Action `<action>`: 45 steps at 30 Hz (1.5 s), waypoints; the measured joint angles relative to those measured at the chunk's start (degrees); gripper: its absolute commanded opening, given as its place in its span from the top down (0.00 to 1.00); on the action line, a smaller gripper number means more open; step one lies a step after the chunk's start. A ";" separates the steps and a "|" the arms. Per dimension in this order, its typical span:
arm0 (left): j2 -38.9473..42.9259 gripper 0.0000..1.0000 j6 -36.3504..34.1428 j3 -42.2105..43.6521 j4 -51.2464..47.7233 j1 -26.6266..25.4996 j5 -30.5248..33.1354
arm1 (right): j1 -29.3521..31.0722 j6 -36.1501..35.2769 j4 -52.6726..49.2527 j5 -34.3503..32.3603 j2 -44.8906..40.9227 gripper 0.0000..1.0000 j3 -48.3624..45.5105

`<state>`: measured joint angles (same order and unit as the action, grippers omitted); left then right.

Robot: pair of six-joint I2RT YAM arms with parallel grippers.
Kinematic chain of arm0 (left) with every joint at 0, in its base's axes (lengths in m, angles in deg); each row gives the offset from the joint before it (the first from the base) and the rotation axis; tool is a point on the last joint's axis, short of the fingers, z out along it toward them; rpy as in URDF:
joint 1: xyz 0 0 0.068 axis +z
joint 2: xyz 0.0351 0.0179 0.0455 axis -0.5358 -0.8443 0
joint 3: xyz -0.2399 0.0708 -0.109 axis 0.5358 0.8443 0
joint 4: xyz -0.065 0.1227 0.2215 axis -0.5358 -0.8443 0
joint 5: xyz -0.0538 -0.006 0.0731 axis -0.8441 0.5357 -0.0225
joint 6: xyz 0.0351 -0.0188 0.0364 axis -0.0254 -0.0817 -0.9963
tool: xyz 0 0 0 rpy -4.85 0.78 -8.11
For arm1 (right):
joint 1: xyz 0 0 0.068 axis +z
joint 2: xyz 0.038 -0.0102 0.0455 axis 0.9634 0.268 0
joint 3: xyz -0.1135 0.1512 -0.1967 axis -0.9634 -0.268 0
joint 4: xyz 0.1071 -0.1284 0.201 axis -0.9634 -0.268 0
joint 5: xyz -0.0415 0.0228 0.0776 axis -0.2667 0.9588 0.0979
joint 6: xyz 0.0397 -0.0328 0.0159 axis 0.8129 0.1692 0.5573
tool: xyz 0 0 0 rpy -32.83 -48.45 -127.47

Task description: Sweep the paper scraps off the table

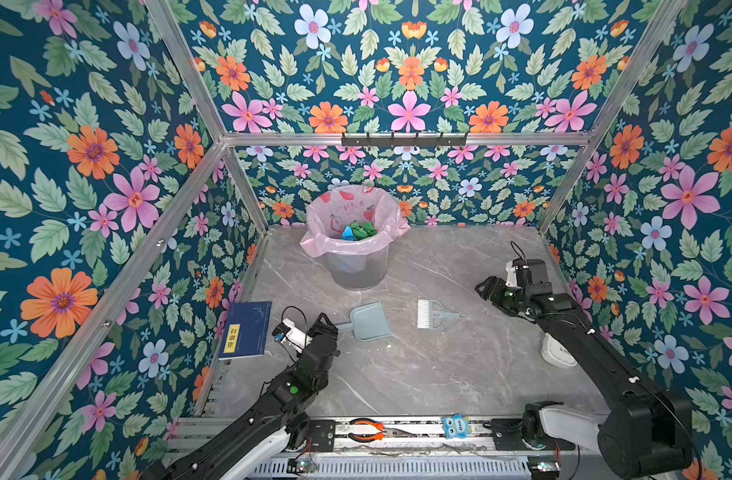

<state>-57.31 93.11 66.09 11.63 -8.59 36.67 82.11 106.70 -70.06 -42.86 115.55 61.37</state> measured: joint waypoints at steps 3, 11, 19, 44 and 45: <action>1.62 0.26 -6.36 -5.95 -4.33 0.02 2.29 | 0.00 -2.45 -0.81 -0.44 -3.91 0.14 0.83; -10.80 0.22 -25.79 -14.23 0.09 0.17 10.54 | 0.00 -7.30 -0.76 -2.16 -8.41 0.07 1.62; -16.50 0.21 -36.33 -11.85 10.69 5.77 6.16 | 0.07 -8.31 -1.53 -3.06 -7.43 0.07 0.52; -34.40 0.00 -62.79 2.75 52.68 21.73 2.64 | 8.20 -10.25 6.69 -16.81 -3.43 0.00 -6.84; -38.01 0.00 -63.71 2.64 55.71 23.23 2.51 | 8.41 -10.67 8.31 -17.81 -3.43 0.00 -7.52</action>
<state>-95.32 29.40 68.74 67.34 14.64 39.18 90.53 96.04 -61.75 -60.68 112.12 53.85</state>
